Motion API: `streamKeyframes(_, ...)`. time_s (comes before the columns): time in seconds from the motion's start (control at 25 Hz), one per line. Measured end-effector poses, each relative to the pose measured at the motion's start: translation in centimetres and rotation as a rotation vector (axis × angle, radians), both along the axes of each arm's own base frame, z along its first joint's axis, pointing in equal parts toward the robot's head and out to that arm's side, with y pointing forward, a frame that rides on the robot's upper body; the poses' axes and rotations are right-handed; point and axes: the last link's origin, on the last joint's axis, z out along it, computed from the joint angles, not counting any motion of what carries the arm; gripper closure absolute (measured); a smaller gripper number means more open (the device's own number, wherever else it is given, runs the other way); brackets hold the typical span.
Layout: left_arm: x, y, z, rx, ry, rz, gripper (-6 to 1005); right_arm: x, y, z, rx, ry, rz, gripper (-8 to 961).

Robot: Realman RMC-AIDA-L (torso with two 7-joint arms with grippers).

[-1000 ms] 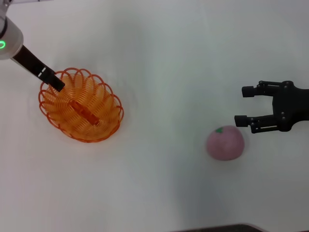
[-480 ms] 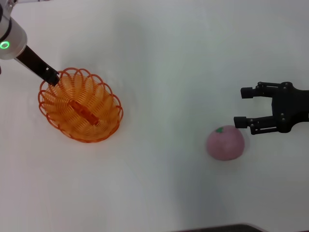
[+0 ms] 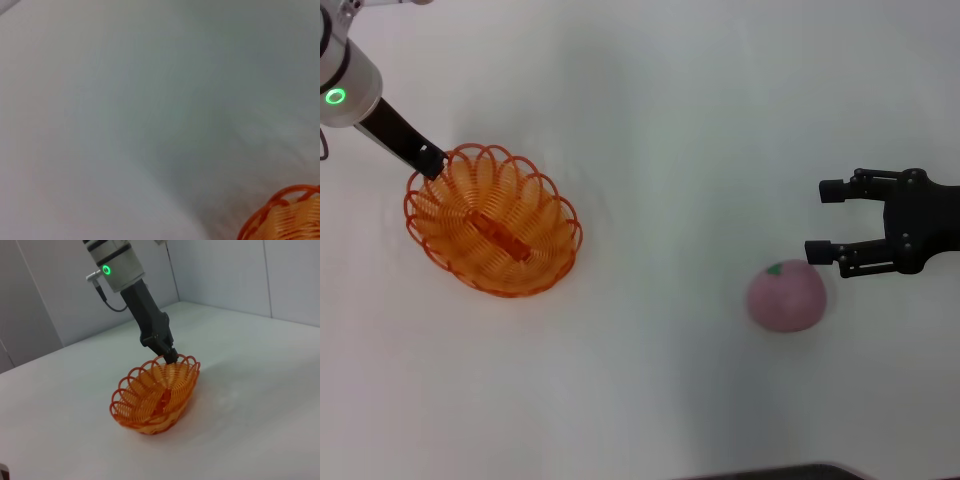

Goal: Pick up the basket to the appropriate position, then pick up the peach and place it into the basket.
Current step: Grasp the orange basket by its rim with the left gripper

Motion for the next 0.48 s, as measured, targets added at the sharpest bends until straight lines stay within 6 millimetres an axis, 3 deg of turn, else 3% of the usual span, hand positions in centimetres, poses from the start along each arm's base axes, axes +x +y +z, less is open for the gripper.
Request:
streamKeyframes(0.16,1.0,-0.4,0.3,-0.019,-0.013,0.013,953,0.0,0.0,0.0,0.003,0.003,-0.002,33)
streamKeyframes(0.48,5.8,-2.0,1.8,-0.044,-0.061,-0.050,957,-0.2,0.2,0.2,0.015,0.008,0.006,34)
